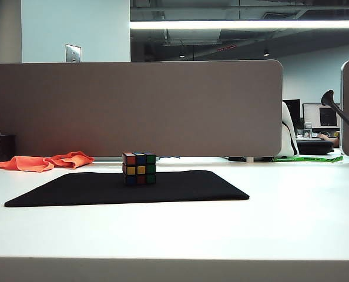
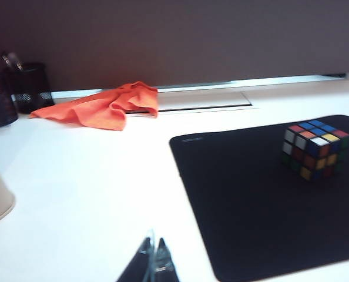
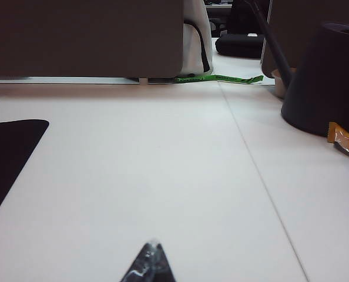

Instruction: Pick up the cube on the right side of the mouse pad, then place it in the center of the mouse pad.

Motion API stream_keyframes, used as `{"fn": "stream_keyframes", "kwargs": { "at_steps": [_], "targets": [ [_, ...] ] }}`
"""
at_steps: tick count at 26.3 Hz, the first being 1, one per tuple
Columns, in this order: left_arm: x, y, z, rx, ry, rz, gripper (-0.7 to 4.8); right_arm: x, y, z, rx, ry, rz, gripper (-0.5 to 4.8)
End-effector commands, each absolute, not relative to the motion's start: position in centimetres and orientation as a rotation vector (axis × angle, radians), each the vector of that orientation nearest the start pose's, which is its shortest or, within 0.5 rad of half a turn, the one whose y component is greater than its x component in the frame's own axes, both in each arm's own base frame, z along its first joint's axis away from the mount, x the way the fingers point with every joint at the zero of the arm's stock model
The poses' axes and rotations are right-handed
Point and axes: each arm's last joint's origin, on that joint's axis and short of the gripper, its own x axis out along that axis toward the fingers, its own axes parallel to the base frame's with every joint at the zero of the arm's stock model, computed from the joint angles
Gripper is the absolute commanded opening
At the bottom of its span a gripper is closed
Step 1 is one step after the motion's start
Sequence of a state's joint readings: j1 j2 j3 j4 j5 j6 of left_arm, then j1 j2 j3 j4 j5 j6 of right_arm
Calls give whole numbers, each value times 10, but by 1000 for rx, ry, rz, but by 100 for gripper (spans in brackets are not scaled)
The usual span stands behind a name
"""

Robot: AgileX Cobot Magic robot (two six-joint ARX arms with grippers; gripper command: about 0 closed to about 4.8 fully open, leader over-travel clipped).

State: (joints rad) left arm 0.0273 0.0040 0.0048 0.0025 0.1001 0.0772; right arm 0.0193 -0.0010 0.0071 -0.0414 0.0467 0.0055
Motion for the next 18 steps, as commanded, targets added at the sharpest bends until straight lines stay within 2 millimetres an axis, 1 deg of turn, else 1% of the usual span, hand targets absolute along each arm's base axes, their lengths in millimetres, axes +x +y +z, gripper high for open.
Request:
{"fn": "stream_keyframes", "kwargs": {
  "at_steps": [1, 5, 10, 16, 18],
  "targets": [
    [98, 0, 166, 63, -12, -55, -6, 97, 1, 164, 7, 14, -1, -1],
    [98, 1, 167, 49, -17, -49, -6, 97, 1, 164, 7, 14, 0, -1],
    [97, 4, 169, 17, -42, 84, -6, 97, 1, 164, 7, 14, -3, -1],
    [97, 4, 170, 19, -52, 66, -6, 97, 1, 163, 7, 15, -3, -1],
    [97, 3, 171, 33, -52, 22, -6, 97, 1, 163, 7, 15, -2, -1]
  ]
}}
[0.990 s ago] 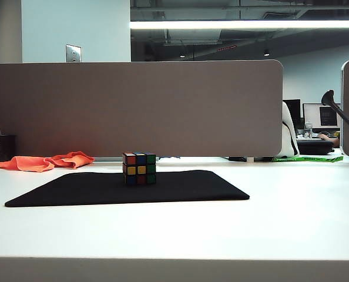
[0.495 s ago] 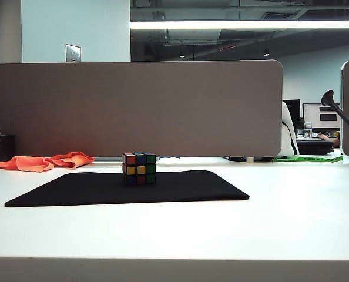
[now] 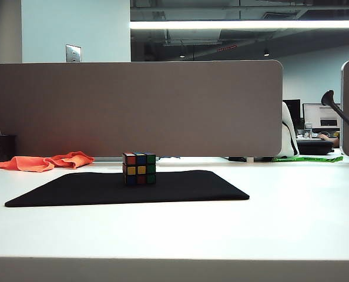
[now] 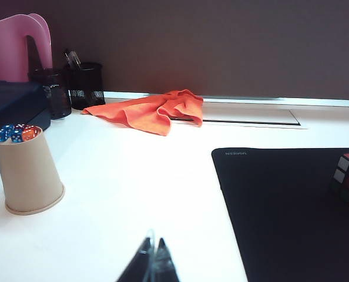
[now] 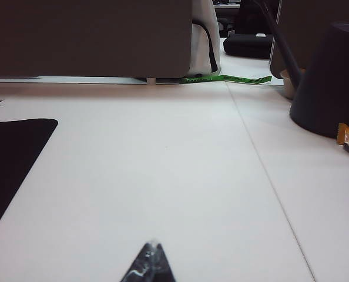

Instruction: Pick up the cube on the right side of the mouse pad, then place it in the center of the mouse pad.

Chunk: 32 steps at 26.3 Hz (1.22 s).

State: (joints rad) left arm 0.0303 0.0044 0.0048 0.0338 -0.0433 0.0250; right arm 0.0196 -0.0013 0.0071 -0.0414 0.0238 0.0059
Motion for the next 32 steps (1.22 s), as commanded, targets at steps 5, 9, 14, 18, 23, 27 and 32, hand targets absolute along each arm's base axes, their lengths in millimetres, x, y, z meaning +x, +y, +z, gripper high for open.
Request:
{"fn": "stream_keyframes", "kwargs": {
  "at_steps": [5, 9, 14, 18, 23, 27, 32],
  "targets": [
    [97, 1, 171, 59, -57, -40, -6, 97, 2, 164, 7, 15, 3, -1],
    [97, 1, 171, 59, -58, -40, -6, 97, 2, 164, 6, 15, 26, -1],
    [97, 1, 171, 58, -57, -39, -5, 97, 2, 164, -39, 14, 18, -1],
    [97, 1, 171, 57, -56, -36, -5, 97, 1, 164, -32, 11, -29, -1],
    [97, 1, 170, 55, -53, -36, -5, 97, 1, 164, -26, 12, -23, -1],
    [97, 1, 169, 54, -42, -36, -5, 97, 1, 164, -27, 12, -23, -1],
    [97, 1, 169, 54, -42, -36, -5, 97, 1, 164, -27, 12, -23, -1]
  ]
}}
